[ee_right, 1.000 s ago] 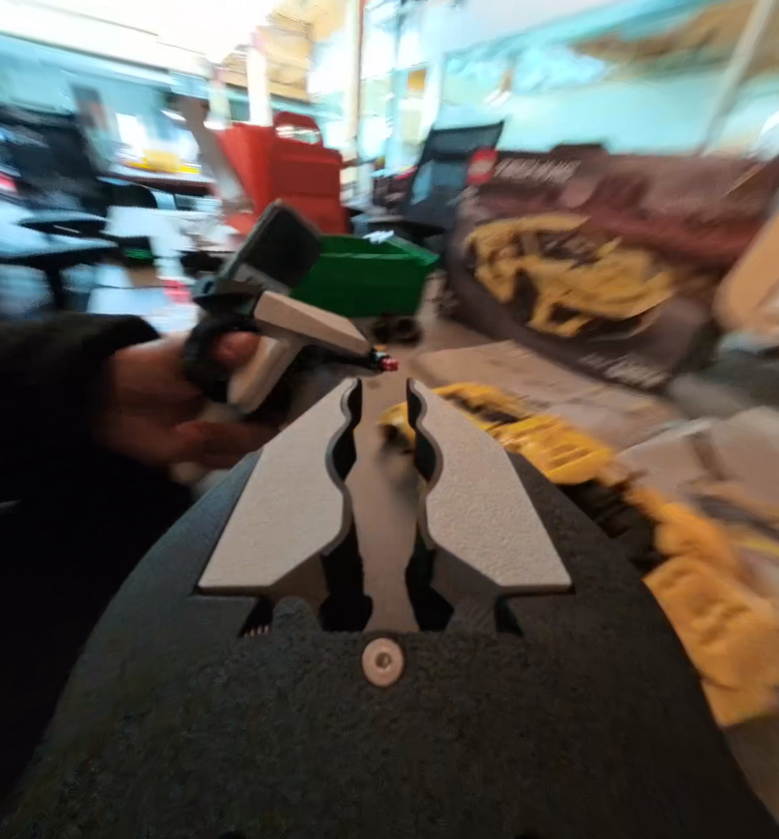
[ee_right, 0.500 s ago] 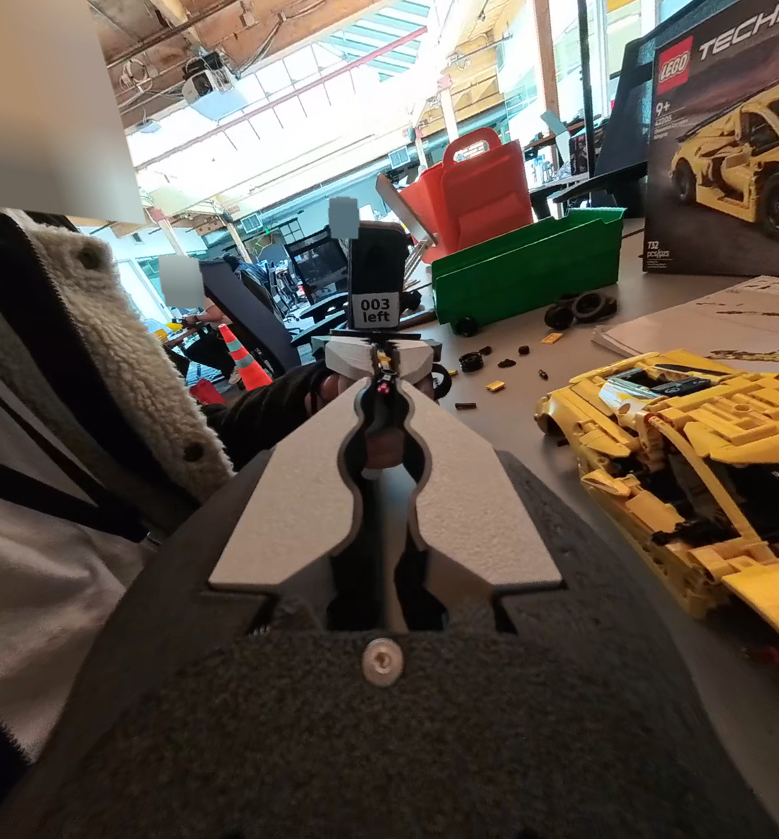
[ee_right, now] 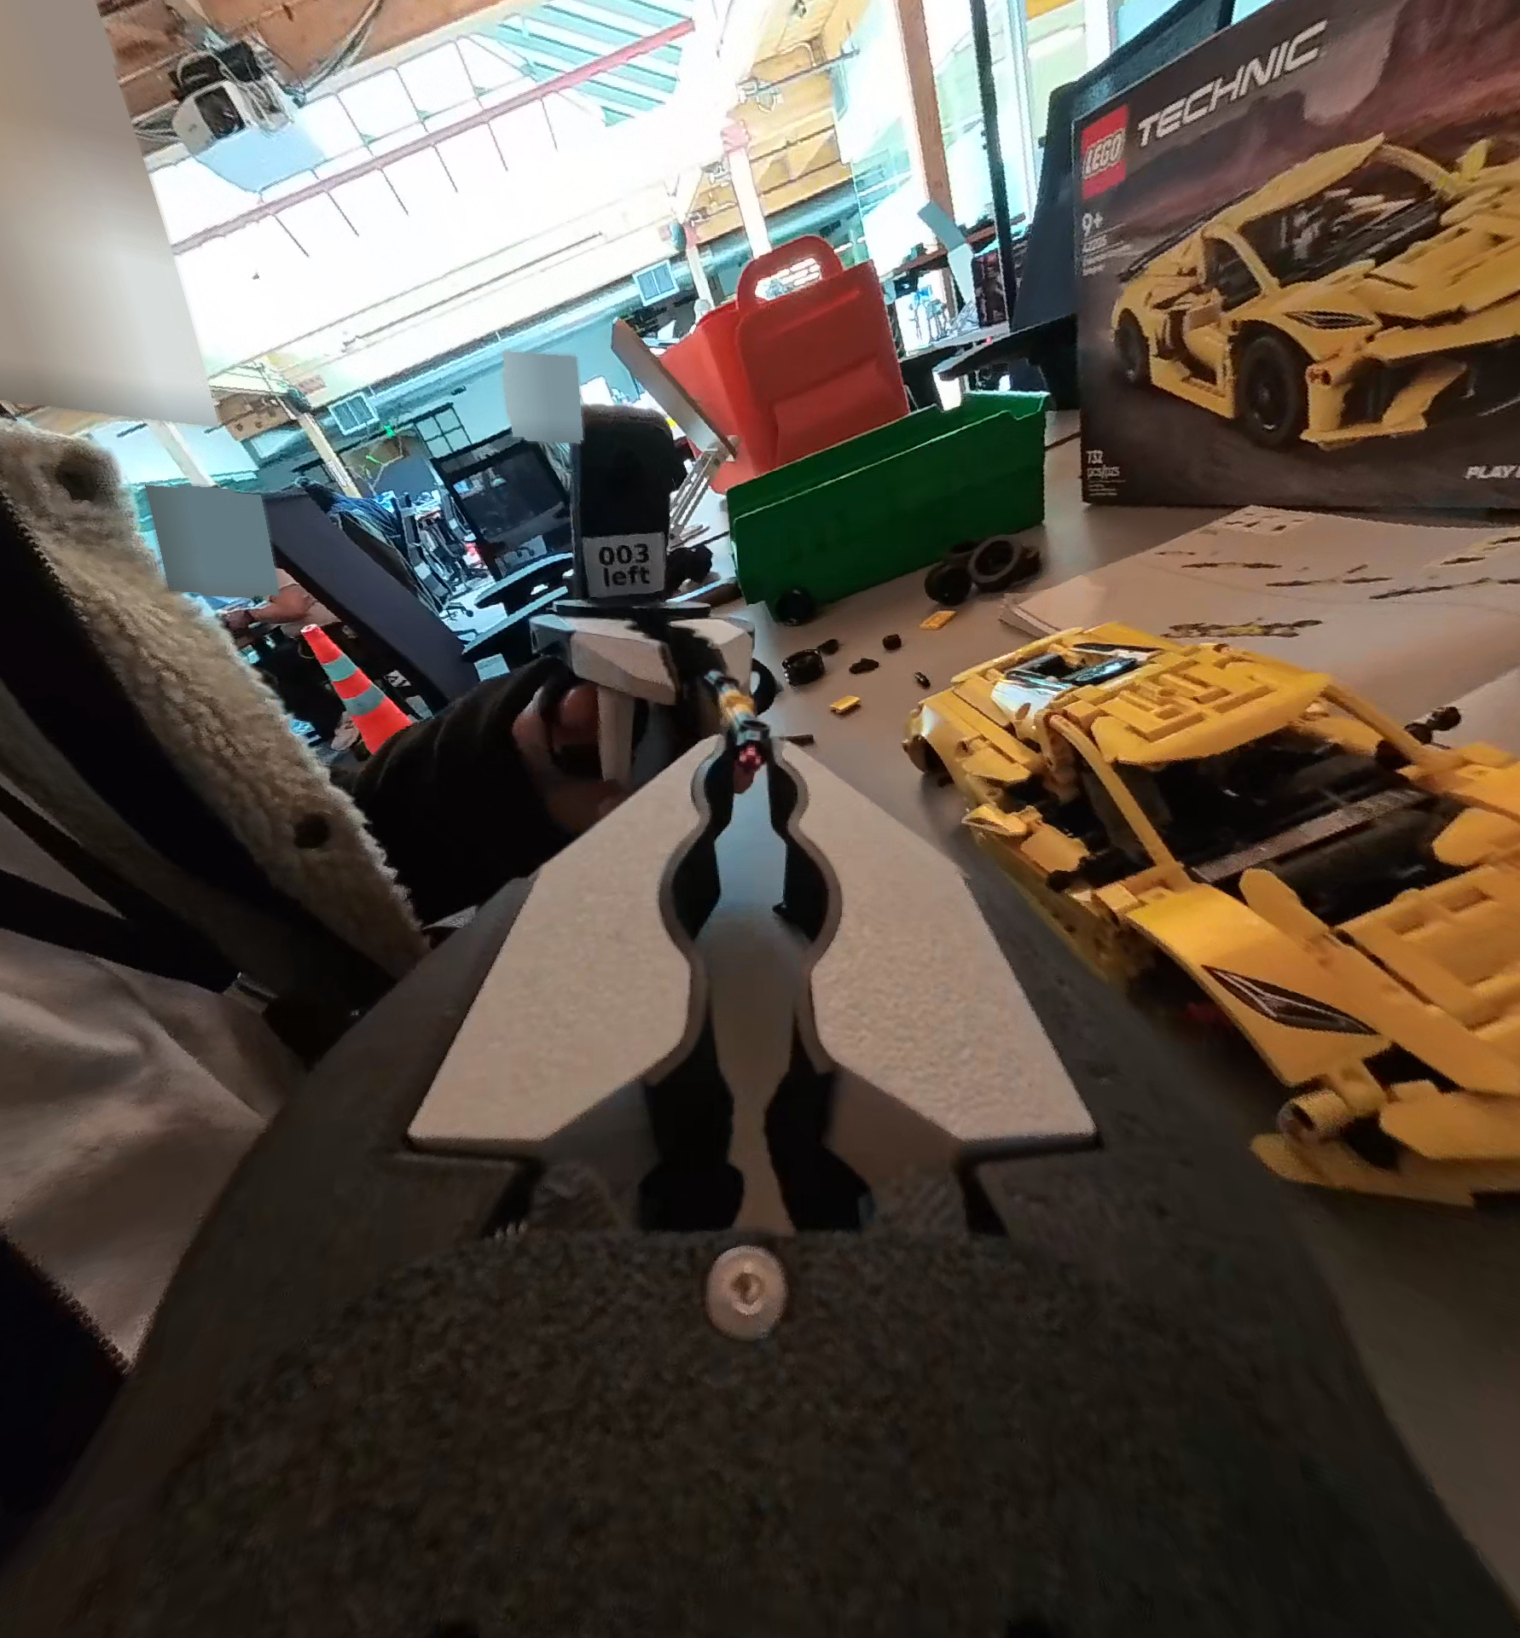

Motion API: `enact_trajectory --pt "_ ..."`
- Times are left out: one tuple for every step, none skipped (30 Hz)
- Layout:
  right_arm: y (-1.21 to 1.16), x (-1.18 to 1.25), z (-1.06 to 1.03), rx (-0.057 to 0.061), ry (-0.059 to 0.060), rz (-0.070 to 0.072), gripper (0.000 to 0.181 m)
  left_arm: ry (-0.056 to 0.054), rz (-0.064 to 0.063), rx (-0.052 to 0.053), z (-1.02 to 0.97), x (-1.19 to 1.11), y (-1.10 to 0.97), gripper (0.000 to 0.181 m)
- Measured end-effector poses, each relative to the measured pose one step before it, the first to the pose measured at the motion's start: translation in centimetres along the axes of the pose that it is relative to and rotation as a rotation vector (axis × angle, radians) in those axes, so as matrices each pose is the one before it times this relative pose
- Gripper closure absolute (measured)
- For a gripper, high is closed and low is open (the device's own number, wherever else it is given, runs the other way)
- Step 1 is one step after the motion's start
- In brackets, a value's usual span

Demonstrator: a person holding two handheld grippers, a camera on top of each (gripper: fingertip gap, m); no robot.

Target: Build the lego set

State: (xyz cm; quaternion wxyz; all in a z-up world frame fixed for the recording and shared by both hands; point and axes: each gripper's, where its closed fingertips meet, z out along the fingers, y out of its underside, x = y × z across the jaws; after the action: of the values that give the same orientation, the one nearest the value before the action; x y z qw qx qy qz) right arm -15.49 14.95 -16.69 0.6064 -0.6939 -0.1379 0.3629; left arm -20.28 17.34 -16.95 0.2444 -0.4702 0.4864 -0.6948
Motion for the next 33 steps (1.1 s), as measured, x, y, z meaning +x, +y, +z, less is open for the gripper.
enact_trajectory --pt "0.021 -0.018 -0.091 -0.0006 0.0003 -0.0018 0.174 -0.0072 0.0102 -0.0054 0.104 -0.047 0.09 0.167" --pt "0.039 -0.022 -0.018 -0.0025 -0.0005 0.0003 0.174 -0.0078 0.0097 -0.0024 0.048 -0.068 0.042 0.168" --pt "0.056 0.044 0.028 -0.004 0.0025 -0.0016 0.174 -0.0057 0.0086 -0.0031 0.037 -0.043 0.057 0.168" --pt "0.058 -0.046 0.048 -0.0031 -0.0026 -0.0006 0.174 -0.0046 0.0059 -0.0048 0.037 -0.028 0.083 0.168" --pt "0.129 -0.009 0.077 -0.0072 -0.0008 0.0002 0.174 -0.0059 0.0031 -0.005 0.023 -0.076 0.074 0.168" --pt "0.115 0.048 0.048 -0.0061 0.0037 -0.004 0.174 -0.0057 0.0012 -0.0032 -0.001 -0.088 0.047 0.168" --pt "0.046 -0.025 0.026 -0.0023 -0.0009 0.0 0.174 -0.0032 -0.0006 0.0002 -0.021 -0.065 -0.003 0.169" --pt "0.038 -0.01 0.025 -0.0016 -0.0005 0.002 0.174 -0.0029 -0.001 0.0017 -0.046 -0.059 -0.037 0.17" --pt "0.044 0.015 0.016 -0.0015 0.0024 -0.0028 0.174 -0.0034 0.0021 -0.0037 -0.026 -0.037 0.051 0.173" --pt "0.014 0.0 0.006 -0.0002 0.0004 0.0004 0.174 -0.0035 0.0066 -0.0088 0.004 -0.018 0.115 0.174" --pt "-0.052 0.012 -0.012 0.0032 0.0005 0.0024 0.174 -0.0033 0.0067 -0.0048 0.018 -0.002 0.073 0.174" --pt "-0.025 0.024 0.0 0.0018 0.0008 0.0026 0.174 -0.0007 0.0014 0.0022 0.005 -0.002 -0.003 0.174" --pt "-0.064 0.005 0.038 0.0052 -0.0002 0.0036 0.174 0.0015 -0.0041 0.0058 -0.03 -0.009 -0.085 0.174" --pt "-0.153 -0.008 0.086 0.0134 0.0016 0.003 0.174 0.0033 -0.0082 0.0089 -0.078 -0.006 -0.154 0.174" --pt "-0.121 -0.053 0.143 0.0165 0.0022 -0.003 0.174 0.0044 -0.0137 0.0146 -0.097 -0.011 -0.23 0.174" --pt "-0.002 -0.149 0.241 0.0111 -0.001 -0.0035 0.167 0.0024 -0.018 0.0154 -0.082 -0.06 -0.248 0.174" --pt "0.244 -0.163 0.387 -0.0039 -0.0025 0.0087 0.159 0.0092 -0.0177 0.0106 -0.006 0.051 -0.159 0.174" --pt "0.438 -0.25 0.499 -0.0174 -0.0109 0.0149 0.157 0.017 -0.0152 0.0063 0.075 0.217 -0.07 0.174" --pt "0.312 -0.272 0.526 -0.0122 -0.0136 0.0142 0.156 0.0095 -0.0064 0.0024 0.124 0.182 0.014 0.174" --pt "0.08 -0.29 0.474 -0.0015 -0.0123 0.0062 0.156 0.0073 0.0068 -0.0084 0.168 0.212 0.179 0.175" --pt "-0.03 -0.212 0.377 -0.0003 -0.0067 -0.0013 0.159 0.0116 0.0105 -0.0154 0.204 0.302 0.266 0.174" --pt "0.068 -0.15 0.309 -0.0072 -0.0089 0.0002 0.163 0.0122 0.007 -0.0084 0.179 0.312 0.166 0.174" --pt "0.06 -0.097 0.268 -0.006 -0.0094 0.0068 0.166 0.0136 0.0028 -0.0043 0.162 0.309 0.111 0.174" --pt "0.063 -0.169 0.209 -0.0032 -0.0142 0.0072 0.166 0.0091 0.002 -0.0074 0.128 0.206 0.131 0.174" --pt "0.162 -0.215 0.152 -0.0111 -0.0151 0.0053 0.169 0.0005 0.0066 -0.008 0.077 0.072 0.132 0.174" --pt "0.13 -0.151 0.1 -0.0091 -0.0075 -0.0018 0.171 0.0016 0.0073 -0.0071 0.076 0.091 0.109 0.174" --pt "0.016 -0.186 0.062 0.001 -0.0083 -0.0043 0.171 0.0031 0.0047 -0.0049 0.089 0.102 0.086 0.174" --pt "0.023 -0.153 0.035 0.0005 -0.0074 0.0003 0.173 0.0003 0.0027 -0.0013 0.063 0.044 0.039 0.174" --pt "-0.058 0.033 -0.024 0.0051 0.0015 0.005 0.174 -0.0005 0.0014 -0.0017 0.021 0.001 0.023 0.174" --pt "0.063 0.03 -0.018 -0.0048 -0.0005 0.0067 0.174 -0.0001 0.0009 -0.0035 0.017 0.001 0.055 0.174" --pt "0.012 -0.032 -0.014 -0.0017 -0.0027 0.003 0.174 0.0029 -0.0002 0.0002 0.006 0.046 0.01 0.174" --pt "-0.053 -0.088 -0.011 0.0055 -0.0027 -0.0074 0.174 0.0062 -0.0029 0.0028 0.008 0.087 -0.037 0.174" --pt "-0.068 -0.078 0.01 0.0068 0.0013 -0.0104 0.174 0.0044 -0.0038 0.002 -0.011 0.049 -0.047 0.174"
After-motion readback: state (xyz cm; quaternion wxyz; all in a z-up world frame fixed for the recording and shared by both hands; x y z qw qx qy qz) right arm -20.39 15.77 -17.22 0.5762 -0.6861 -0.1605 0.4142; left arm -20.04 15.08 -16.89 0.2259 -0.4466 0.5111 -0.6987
